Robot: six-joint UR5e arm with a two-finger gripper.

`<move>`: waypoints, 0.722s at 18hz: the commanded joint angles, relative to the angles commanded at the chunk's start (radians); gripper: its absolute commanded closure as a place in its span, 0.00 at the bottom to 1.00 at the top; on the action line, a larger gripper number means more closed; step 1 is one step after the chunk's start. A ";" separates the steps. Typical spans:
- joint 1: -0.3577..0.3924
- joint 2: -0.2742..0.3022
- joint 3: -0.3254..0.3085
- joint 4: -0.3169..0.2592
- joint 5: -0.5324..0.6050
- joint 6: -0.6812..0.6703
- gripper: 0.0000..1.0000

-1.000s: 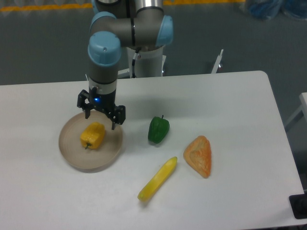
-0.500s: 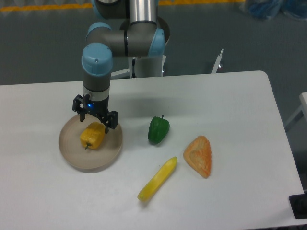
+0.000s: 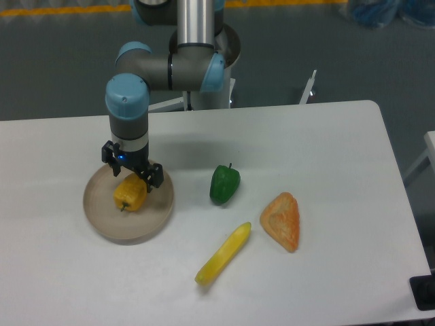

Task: Pick up the yellow pepper from the plate
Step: 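Lower the gripper around the yellow pepper, then close the gripper on the yellow pepper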

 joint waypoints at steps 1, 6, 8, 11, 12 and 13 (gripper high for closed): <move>-0.003 -0.008 0.003 0.002 0.002 -0.002 0.00; -0.020 -0.049 0.029 0.003 0.014 -0.018 0.00; -0.022 -0.045 0.028 0.003 0.014 -0.018 0.00; -0.022 -0.045 0.023 0.003 0.015 -0.015 0.39; -0.022 -0.045 0.025 0.003 0.015 -0.015 0.43; -0.022 -0.045 0.025 0.003 0.017 -0.015 0.46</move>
